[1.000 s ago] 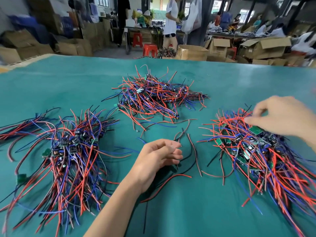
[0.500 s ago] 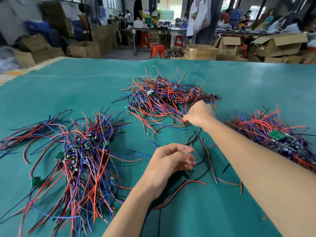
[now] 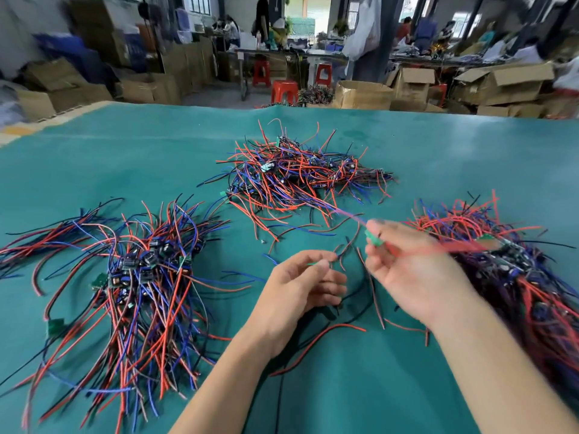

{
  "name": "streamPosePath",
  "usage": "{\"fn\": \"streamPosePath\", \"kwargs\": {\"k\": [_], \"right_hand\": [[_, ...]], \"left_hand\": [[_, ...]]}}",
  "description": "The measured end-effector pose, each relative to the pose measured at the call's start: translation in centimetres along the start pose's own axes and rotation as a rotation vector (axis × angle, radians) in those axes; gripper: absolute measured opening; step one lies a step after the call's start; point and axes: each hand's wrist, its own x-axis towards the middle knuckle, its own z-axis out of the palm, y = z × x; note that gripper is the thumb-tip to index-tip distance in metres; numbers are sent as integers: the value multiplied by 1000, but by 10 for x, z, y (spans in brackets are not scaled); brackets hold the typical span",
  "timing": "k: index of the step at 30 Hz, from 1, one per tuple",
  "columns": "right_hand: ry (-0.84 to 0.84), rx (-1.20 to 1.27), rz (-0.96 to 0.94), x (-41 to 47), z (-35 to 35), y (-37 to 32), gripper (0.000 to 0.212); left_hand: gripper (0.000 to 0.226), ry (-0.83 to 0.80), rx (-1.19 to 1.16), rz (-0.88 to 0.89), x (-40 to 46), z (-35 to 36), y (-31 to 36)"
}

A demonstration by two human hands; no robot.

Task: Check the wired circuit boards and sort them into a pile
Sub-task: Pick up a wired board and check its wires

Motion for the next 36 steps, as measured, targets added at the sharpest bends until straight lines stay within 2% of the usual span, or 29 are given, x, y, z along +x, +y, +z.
{"fn": "streamPosePath", "kwargs": {"k": [3, 8, 13, 16, 18, 21, 23, 27, 33, 36], "right_hand": [[-1, -82, -11, -10, 5, 36, 28], [180, -337, -224, -7, 5, 58, 15], [132, -435, -324, -5, 1, 57, 9], [142, -386, -232, -1, -3, 54, 9], [93, -357, -141, 0, -5, 53, 12], [67, -361, -106, 0, -8, 50, 13], [76, -380, -143, 0, -10, 50, 10], [95, -483, -319, 1, -9, 52, 9], [328, -573, -515, 15, -22, 43, 17], [457, -595, -572, 16, -29, 34, 17]], "left_hand": [[31, -62, 55, 2, -2, 0, -1], [22, -175, 299, 115, -6, -2, -2], [27, -63, 189, 79, -3, -2, -5], [24, -93, 251, 76, -4, -2, -5], [21, -110, 262, 63, -4, -3, -4], [19, -125, 264, 31, -5, -1, 0], [17, -104, 315, 42, -5, 0, 1], [30, -11, 406, 64, -6, 1, -1], [21, -40, 428, 21, -8, 5, 2], [30, -77, 453, -4, -8, 5, 2]]}}
